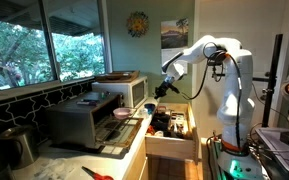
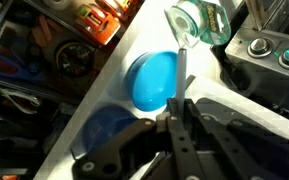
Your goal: Put a pen on the dark blue bowl
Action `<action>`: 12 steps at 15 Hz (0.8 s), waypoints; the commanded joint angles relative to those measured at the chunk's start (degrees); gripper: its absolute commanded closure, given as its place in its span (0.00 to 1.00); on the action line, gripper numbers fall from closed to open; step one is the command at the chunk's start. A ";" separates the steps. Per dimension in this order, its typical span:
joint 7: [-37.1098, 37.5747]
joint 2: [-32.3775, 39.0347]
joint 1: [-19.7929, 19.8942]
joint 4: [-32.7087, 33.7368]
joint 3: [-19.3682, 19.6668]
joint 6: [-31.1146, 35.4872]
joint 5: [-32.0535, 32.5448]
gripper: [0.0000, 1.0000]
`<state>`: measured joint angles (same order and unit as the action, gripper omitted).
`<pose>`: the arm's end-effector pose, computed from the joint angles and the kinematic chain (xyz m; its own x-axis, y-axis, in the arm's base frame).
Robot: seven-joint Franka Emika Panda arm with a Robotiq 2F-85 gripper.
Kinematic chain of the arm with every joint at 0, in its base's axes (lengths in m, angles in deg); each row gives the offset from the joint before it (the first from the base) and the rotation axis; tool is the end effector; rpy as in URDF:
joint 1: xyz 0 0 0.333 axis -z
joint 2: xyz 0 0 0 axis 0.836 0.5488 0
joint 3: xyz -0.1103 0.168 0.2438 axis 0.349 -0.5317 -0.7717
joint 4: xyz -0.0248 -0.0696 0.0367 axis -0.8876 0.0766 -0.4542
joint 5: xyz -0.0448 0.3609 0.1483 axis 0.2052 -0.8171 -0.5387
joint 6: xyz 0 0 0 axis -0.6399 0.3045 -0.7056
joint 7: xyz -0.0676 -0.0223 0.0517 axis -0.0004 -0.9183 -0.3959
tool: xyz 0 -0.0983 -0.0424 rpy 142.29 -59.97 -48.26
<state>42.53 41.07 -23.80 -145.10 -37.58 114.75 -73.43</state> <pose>0.4358 -0.3524 0.4117 0.6406 -0.7352 0.2214 -0.5124 -0.6241 -0.5899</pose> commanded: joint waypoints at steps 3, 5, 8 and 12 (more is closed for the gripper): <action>0.87 1.37 -6.62 1.94 6.13 0.42 -0.08 0.89; 0.83 1.76 -6.80 2.33 6.62 0.42 -0.08 0.97; 5.88 7.12 -6.23 7.02 8.83 -1.56 -6.31 0.97; 12.76 13.79 -6.12 11.75 9.65 1.18 -12.81 0.97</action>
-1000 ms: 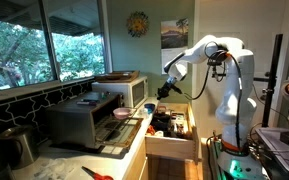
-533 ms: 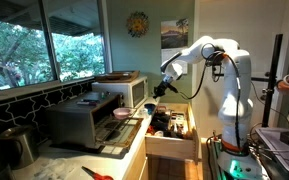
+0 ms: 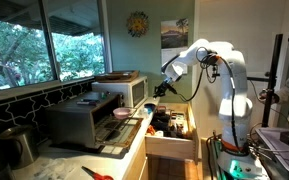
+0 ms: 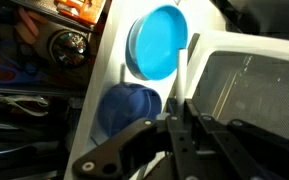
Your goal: Put a pen on the dark blue bowl
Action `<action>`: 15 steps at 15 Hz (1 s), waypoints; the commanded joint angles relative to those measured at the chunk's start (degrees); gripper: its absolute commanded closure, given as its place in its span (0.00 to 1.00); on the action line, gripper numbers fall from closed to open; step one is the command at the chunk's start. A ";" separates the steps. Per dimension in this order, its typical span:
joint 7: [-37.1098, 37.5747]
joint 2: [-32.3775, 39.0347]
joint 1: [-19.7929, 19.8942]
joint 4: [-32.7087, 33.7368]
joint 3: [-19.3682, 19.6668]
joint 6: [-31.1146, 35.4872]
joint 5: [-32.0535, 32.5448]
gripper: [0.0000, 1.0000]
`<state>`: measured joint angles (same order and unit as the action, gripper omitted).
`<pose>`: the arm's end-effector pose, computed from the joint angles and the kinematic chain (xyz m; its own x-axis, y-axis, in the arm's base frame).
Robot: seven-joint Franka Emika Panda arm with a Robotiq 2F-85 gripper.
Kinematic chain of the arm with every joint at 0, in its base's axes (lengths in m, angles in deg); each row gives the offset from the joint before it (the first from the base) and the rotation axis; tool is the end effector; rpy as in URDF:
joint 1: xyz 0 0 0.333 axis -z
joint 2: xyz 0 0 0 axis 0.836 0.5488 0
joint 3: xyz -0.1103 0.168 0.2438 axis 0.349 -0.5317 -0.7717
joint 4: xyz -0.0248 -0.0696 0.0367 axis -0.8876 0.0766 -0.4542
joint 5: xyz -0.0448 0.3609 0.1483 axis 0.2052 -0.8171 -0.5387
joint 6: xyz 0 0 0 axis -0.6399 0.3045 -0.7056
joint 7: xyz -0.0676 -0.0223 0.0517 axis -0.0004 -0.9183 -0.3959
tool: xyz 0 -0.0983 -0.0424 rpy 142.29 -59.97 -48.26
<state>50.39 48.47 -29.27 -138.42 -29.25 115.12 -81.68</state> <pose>0.4493 -0.3959 0.3969 0.4460 -0.8875 0.1157 -0.6229 -0.4006 -0.6720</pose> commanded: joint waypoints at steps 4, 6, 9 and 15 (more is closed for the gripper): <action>11.61 13.00 -0.60 10.47 0.87 2.49 -8.10 0.97; 14.49 15.35 -0.78 12.45 0.90 3.64 -7.42 0.97; 17.20 17.79 -0.81 14.60 0.47 4.97 -7.10 0.97; 18.54 19.29 -1.82 15.33 -0.23 7.01 -5.80 0.97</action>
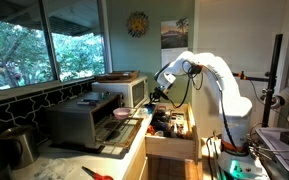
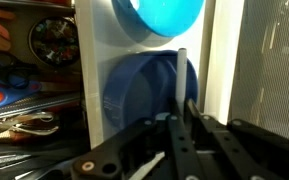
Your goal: Put a pen on the dark blue bowl
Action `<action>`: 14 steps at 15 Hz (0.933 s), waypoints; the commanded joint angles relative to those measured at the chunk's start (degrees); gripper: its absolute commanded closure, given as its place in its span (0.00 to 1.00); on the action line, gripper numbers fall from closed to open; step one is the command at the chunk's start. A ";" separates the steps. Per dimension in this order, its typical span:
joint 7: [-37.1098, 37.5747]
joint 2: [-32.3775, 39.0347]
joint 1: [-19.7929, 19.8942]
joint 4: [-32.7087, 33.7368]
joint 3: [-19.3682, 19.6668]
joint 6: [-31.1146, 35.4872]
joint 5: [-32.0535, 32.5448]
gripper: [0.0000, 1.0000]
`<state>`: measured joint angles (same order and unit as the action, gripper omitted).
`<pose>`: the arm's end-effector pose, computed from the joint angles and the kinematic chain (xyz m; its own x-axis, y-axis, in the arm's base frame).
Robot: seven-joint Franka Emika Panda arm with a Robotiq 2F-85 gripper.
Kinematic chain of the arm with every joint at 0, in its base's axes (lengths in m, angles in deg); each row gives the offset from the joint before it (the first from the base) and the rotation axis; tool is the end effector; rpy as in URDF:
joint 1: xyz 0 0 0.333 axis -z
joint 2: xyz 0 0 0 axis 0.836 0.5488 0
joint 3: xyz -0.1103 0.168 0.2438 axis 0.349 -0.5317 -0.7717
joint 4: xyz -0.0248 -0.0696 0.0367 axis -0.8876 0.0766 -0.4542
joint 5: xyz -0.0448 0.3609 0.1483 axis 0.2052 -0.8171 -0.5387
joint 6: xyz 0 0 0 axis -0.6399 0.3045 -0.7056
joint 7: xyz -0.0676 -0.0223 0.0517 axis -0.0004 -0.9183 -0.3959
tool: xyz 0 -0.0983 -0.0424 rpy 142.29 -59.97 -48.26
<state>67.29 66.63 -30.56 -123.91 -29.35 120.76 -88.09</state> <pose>0.5182 -0.4344 0.3245 0.1618 -0.9853 -0.0541 -0.7508 -0.0873 -0.6548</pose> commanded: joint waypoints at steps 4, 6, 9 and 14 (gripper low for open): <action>2.23 1.48 -1.19 0.58 -0.35 2.18 0.96 0.97; 3.15 1.53 -1.57 0.40 -0.21 2.37 1.63 0.97; 4.28 0.82 -2.41 -0.45 0.25 3.31 3.24 0.56; 6.36 -8.23 -3.93 -7.23 2.97 8.48 12.77 0.19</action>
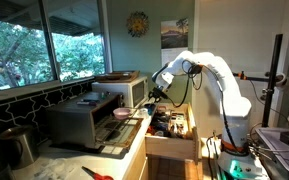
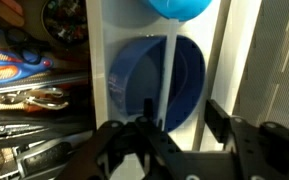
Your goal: Put a pen on the dark blue bowl
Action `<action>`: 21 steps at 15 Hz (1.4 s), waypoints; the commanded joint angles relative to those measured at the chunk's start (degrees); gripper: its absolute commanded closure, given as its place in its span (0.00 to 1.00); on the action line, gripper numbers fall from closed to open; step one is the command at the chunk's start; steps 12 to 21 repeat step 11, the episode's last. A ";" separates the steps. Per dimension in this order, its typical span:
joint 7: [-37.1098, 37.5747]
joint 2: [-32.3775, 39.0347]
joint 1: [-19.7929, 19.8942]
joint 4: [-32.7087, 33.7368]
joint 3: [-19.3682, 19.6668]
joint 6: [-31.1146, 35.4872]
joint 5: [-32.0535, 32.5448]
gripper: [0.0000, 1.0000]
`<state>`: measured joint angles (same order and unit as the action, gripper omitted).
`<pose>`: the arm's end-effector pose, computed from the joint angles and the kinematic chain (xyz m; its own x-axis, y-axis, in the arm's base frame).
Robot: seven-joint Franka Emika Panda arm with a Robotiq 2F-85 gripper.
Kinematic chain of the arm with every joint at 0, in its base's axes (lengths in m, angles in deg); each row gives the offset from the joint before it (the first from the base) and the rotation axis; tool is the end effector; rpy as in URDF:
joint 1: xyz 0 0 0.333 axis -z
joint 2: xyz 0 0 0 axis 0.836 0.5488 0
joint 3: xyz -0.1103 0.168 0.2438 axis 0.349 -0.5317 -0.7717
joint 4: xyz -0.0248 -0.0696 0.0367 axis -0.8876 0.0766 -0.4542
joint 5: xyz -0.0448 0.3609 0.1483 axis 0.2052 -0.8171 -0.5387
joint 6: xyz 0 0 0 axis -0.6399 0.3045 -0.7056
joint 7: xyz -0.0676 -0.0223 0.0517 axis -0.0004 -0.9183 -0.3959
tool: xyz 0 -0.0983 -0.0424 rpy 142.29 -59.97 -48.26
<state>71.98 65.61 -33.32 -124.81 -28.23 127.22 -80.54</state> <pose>0.5233 -0.4295 0.3379 0.1353 -0.9895 0.0509 -0.7971 -0.1392 -0.5876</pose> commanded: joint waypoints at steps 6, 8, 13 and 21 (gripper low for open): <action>-17.90 -23.21 2.21 -14.28 0.48 -9.24 1.18 0.00; -22.28 -27.60 1.89 -16.79 1.88 -15.04 2.46 0.00; -20.68 -25.83 0.72 -13.72 3.00 -15.05 2.20 0.00; -20.68 -25.83 0.72 -13.72 3.00 -15.05 2.20 0.00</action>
